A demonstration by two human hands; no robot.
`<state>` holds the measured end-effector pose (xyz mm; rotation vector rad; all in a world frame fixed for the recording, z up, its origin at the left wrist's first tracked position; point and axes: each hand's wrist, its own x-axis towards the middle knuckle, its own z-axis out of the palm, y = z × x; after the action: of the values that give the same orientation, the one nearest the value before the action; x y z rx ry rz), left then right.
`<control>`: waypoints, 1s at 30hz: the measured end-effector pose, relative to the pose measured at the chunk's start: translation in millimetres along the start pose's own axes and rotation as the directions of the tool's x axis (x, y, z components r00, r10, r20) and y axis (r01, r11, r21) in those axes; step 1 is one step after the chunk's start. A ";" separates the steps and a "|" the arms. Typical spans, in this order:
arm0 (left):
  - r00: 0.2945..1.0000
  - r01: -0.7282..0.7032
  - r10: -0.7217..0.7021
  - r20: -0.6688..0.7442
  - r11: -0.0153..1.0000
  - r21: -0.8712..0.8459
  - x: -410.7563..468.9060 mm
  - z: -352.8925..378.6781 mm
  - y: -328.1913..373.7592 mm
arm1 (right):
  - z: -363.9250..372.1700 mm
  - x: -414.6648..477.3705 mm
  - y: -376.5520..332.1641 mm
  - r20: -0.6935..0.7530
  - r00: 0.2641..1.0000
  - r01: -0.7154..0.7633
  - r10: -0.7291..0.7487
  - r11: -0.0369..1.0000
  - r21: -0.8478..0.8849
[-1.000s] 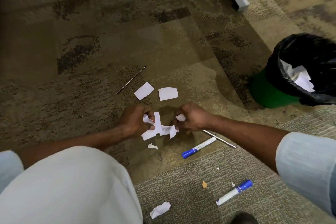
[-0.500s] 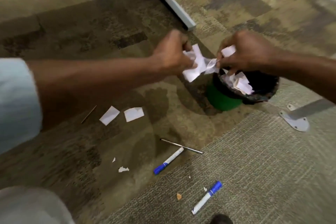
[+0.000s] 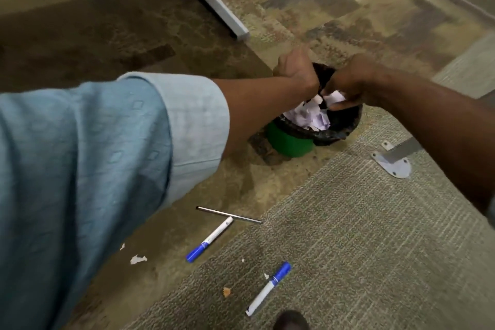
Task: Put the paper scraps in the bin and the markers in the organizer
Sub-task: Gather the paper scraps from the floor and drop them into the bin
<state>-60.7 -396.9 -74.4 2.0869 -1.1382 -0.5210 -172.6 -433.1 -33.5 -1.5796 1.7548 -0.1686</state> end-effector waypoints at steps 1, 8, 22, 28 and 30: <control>0.999 -0.009 0.007 0.043 0.999 0.041 -3.6 -2.3 -0.8 | 4.2 0.2 1.4 0.004 1.000 0.003 -0.003 1.000 0.010; 0.945 -0.209 0.181 0.273 0.975 0.078 -15.2 -29.0 -18.9 | 18.7 -4.3 8.3 -0.167 0.943 0.206 -0.286 0.901 -0.382; 0.870 -0.244 0.029 0.492 0.893 0.378 -54.7 -218.9 -208.8 | 137.5 -80.6 -51.8 0.403 0.563 0.761 -0.722 0.261 -0.594; 0.910 -0.028 -0.197 0.365 0.848 0.528 -100.2 -233.4 -339.0 | 257.5 -101.5 -51.3 0.701 0.452 0.877 -0.552 0.130 -0.462; 0.909 0.058 -0.276 0.312 0.826 0.561 -116.0 -227.6 -374.3 | 295.2 -103.9 -47.0 0.728 0.433 0.887 -0.532 0.105 -0.450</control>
<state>232.1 -71.8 -192.3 2.6801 -1.4565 -0.7907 37.0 -239.5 -170.3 -2.8622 0.4196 0.5825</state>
